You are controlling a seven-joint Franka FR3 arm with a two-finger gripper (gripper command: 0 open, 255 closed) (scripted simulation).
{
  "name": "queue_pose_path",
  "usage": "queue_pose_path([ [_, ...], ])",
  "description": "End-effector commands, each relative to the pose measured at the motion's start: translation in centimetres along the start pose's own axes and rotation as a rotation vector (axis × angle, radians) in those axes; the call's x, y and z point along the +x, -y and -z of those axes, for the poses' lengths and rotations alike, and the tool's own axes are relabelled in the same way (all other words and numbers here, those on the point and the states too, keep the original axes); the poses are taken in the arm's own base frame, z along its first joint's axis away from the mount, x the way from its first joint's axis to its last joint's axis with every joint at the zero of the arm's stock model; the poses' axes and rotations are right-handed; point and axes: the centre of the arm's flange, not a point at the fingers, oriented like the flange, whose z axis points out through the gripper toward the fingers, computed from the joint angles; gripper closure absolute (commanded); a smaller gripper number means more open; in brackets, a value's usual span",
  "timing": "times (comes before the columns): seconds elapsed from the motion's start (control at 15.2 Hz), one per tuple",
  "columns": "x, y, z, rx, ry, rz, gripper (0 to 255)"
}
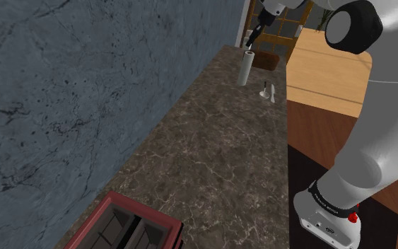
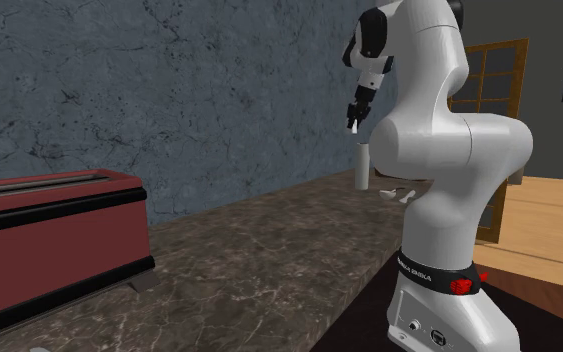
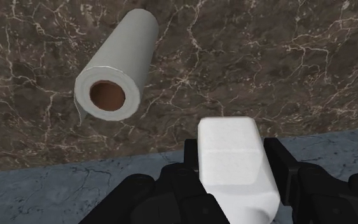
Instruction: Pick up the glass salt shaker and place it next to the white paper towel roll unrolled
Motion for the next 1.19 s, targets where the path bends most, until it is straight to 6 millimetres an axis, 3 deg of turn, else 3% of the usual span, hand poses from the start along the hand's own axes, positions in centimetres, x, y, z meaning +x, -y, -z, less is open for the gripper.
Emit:
queue_pose_path([
  [0.0, -0.3, 0.0, -1.0, -0.001, 0.0, 0.0, 255],
  [1.12, -3.4, -0.2, -9.5, -0.001, 0.0, 0.0, 255],
])
